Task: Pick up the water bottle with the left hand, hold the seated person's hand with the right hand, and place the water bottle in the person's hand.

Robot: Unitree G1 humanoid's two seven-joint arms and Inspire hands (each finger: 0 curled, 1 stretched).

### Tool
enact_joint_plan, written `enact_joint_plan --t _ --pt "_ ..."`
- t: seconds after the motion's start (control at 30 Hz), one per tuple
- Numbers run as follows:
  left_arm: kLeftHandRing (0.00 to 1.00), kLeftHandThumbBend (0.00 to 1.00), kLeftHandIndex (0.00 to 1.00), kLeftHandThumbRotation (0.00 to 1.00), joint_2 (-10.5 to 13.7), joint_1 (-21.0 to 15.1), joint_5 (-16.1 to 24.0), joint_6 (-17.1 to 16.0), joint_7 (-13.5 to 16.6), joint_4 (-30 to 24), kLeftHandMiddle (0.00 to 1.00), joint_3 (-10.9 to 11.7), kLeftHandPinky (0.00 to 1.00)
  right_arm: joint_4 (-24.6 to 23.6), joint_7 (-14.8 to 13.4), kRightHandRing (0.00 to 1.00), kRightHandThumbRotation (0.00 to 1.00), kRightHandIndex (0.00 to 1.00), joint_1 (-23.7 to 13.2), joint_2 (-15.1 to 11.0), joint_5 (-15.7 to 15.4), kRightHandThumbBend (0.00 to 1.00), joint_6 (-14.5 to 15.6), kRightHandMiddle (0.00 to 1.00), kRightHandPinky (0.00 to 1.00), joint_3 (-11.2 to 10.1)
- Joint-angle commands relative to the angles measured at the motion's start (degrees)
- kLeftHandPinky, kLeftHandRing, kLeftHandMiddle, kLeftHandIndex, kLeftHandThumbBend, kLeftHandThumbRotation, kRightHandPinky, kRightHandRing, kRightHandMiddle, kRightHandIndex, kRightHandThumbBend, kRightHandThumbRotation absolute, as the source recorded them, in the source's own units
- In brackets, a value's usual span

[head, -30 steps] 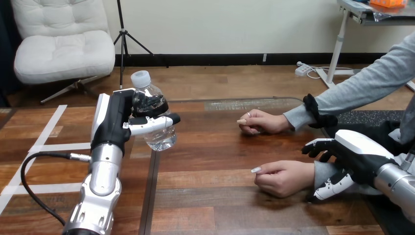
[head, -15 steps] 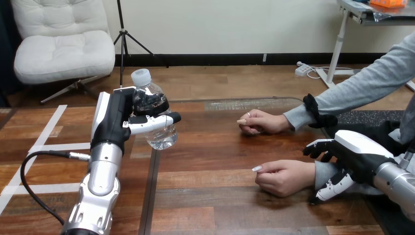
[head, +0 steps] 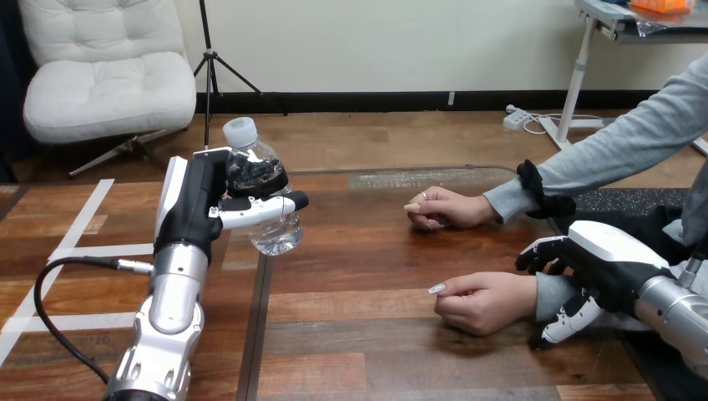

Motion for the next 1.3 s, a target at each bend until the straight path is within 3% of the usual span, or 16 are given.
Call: enact_joint_plan --t 0.0,0.73,1.27 --pt "0.32 0.76 0.38 0.0 1.32 -2.85 -0.46 -2.27 0.44 -3.05 0.37 0.89 0.25 1.45 -1.51 0.7 0.05 0.72 -3.52 -1.04 -0.22 0.99 -0.35 0.73 0.59 0.78" --pt "0.32 0.77 0.38 0.0 1.51 -2.98 -1.41 -2.23 0.15 -2.71 0.36 0.84 0.25 3.27 -3.28 0.59 0.0 0.59 -4.11 -0.87 0.74 0.94 -4.34 0.62 0.55 0.77" --pt "0.29 0.78 0.38 0.0 1.57 -2.76 -1.02 -1.77 0.44 -3.29 0.34 0.7 0.22 3.47 -2.25 0.54 0.0 0.54 -3.9 -0.49 3.89 0.92 -5.54 0.57 0.52 -0.35"
